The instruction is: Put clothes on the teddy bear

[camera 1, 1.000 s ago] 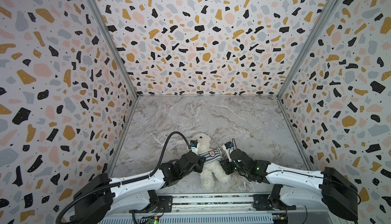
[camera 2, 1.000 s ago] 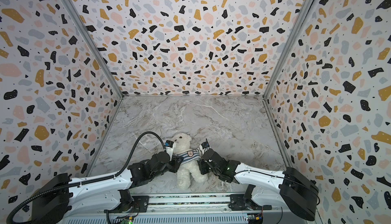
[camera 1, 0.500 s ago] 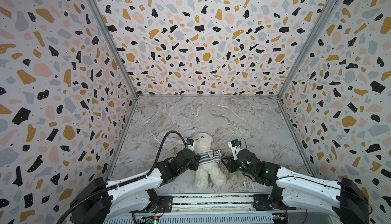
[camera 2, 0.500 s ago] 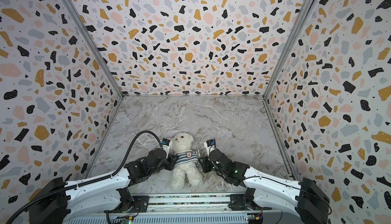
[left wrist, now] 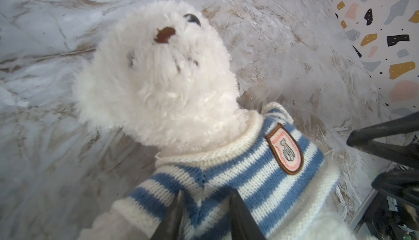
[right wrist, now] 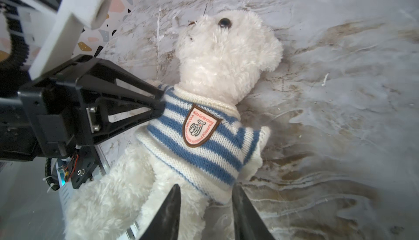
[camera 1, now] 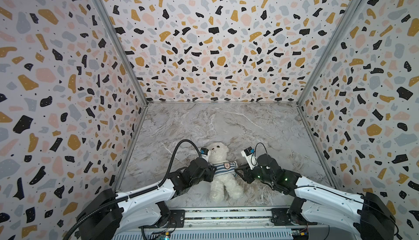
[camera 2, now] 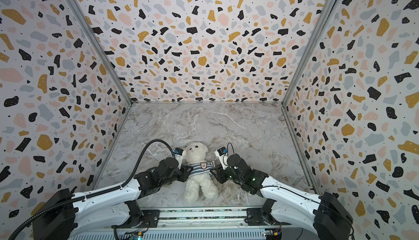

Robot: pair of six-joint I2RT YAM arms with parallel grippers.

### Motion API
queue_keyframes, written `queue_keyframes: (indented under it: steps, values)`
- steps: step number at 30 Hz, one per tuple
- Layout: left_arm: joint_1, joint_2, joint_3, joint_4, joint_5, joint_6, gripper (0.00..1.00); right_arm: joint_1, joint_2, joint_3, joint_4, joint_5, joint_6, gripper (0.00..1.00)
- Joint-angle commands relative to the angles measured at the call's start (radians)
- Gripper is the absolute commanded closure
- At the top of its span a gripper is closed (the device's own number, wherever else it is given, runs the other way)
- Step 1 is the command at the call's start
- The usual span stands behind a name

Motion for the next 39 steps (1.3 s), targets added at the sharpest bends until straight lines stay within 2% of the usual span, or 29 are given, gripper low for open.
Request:
queue_keyframes:
  steps: [1,6,12,17,22,26,33,39]
  values:
    - [0.017,0.010,-0.020,0.051,0.019,-0.011,0.66,-0.001,0.044,0.040,0.049,-0.053,-0.044,0.62]
    - [0.022,0.019,-0.010,0.027,0.012,0.008,0.67,0.007,0.089,0.049,0.069,-0.039,-0.046,0.67]
    - [0.034,0.020,-0.019,0.034,0.012,0.012,0.70,0.039,0.106,0.073,0.068,-0.009,-0.053,0.90]
    - [0.054,0.039,-0.014,0.054,0.025,0.026,0.72,0.095,0.129,0.092,0.081,0.002,-0.050,1.00]
    - [0.075,0.069,0.007,0.059,0.040,0.053,0.73,0.174,0.188,0.124,0.118,0.005,-0.029,1.00]
    - [0.092,0.072,0.015,0.052,0.061,0.063,0.73,0.189,0.220,0.117,0.185,0.001,0.021,1.00]
    - [0.096,-0.039,0.025,-0.026,0.052,0.068,0.67,0.192,0.238,0.079,0.300,-0.018,0.095,0.98]
    - [0.092,-0.098,0.032,-0.038,0.119,0.048,0.63,0.191,0.239,0.071,0.308,0.015,0.114,0.98]
